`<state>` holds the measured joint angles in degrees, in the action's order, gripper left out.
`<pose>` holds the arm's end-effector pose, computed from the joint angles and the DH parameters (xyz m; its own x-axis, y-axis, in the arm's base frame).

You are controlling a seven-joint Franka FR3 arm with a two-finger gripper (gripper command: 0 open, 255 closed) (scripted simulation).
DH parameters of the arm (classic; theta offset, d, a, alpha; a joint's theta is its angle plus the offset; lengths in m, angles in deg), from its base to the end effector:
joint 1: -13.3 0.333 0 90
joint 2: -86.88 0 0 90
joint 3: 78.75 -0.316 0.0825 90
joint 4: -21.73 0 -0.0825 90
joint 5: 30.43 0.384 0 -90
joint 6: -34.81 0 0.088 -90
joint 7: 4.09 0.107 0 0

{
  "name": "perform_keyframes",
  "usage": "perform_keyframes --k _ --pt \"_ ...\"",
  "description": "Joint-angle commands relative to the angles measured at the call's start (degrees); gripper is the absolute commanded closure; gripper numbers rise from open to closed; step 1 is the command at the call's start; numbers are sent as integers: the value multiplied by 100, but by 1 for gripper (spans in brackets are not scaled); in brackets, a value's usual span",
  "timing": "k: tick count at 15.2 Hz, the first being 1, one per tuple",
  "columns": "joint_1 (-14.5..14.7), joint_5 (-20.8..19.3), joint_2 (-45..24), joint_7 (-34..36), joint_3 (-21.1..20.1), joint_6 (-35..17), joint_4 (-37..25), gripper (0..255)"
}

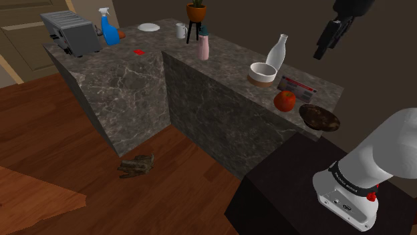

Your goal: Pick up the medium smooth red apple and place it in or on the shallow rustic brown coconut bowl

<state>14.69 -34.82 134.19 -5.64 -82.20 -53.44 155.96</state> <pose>0.2925 0.0228 0.6061 0.9957 0.0905 0.0192 0.0875 -0.9888 0.1210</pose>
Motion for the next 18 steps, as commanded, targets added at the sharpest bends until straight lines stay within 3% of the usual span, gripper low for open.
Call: perform_keyframes --k 1,10,18 --pt "0 0 0 0 0 0 0 0" --pt "-45 -656 -283 -1391 1010 -1489 1149 0" --pt "-106 -1171 -1324 -2606 1969 -3024 1568 0"
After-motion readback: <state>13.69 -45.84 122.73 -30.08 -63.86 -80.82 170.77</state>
